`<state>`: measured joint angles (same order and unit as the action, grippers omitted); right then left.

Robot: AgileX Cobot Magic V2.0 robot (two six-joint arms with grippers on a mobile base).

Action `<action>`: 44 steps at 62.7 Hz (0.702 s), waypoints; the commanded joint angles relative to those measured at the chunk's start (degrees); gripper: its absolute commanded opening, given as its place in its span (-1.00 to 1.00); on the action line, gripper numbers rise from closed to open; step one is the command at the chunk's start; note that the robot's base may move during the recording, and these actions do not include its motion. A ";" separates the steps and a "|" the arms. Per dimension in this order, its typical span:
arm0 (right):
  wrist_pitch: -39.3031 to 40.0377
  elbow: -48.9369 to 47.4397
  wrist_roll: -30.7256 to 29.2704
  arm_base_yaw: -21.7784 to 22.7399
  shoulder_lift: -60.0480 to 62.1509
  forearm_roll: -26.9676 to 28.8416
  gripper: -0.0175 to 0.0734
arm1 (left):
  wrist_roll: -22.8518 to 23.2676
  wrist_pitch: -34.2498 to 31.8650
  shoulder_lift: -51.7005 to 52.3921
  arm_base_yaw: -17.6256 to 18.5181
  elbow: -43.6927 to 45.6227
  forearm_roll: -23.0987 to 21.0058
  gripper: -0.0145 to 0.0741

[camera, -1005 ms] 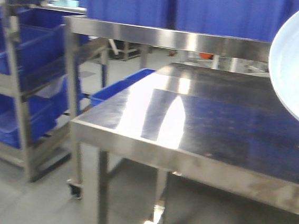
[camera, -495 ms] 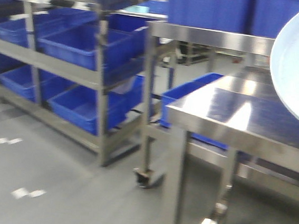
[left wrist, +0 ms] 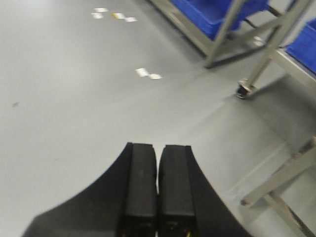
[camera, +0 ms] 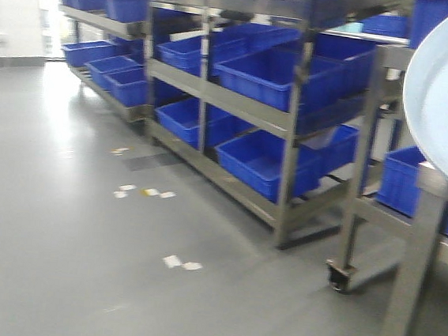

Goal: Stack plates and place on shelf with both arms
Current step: 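Drive the base to the blue bin shelf holding the plate in the right gripper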

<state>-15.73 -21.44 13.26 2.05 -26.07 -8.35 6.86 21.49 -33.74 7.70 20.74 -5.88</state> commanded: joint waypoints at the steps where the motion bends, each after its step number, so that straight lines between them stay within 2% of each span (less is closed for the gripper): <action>1: 6.11 -1.85 -0.18 0.37 0.05 -0.43 -0.51 | 0.36 -4.42 0.05 -0.15 1.68 -0.26 -0.49; 44: 6.11 -1.85 -0.18 0.37 0.05 -0.43 -0.51 | 0.36 -4.42 0.05 -0.15 1.68 -0.26 -0.49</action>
<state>-15.73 -21.44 13.26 2.05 -26.07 -8.35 6.86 21.49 -33.74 7.70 20.74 -5.88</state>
